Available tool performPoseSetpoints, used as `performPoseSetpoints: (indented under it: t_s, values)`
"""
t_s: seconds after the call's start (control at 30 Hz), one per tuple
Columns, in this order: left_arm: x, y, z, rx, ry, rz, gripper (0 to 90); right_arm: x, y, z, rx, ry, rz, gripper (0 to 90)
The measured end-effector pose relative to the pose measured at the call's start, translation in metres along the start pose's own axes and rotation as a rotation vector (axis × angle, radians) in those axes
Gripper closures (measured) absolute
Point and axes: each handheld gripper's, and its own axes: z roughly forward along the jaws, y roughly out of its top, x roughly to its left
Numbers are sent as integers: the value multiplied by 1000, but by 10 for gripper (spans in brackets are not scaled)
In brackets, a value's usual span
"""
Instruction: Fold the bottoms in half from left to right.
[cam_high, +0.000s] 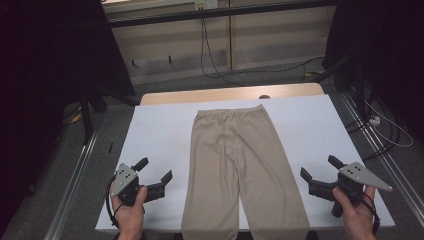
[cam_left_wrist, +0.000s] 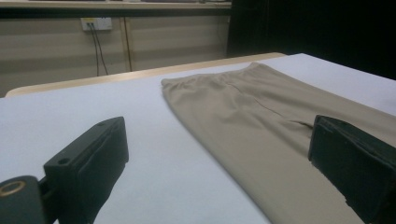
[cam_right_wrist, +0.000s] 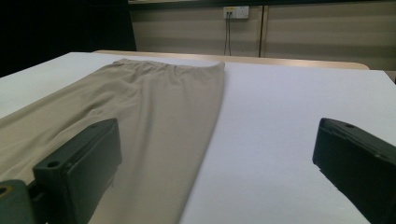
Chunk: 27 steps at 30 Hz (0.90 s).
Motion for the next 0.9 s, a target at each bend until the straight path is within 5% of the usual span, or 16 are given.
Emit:
performPoseSetpoints:
  t_s: [0.37, 0.9]
  values:
    - [-1, -2, 3, 20, 19, -6, 52, 0, 0, 2, 3, 17, 7, 8]
    - [-8, 0, 14, 49, -12, 15, 52, 14, 0, 11, 26, 50, -10, 11]
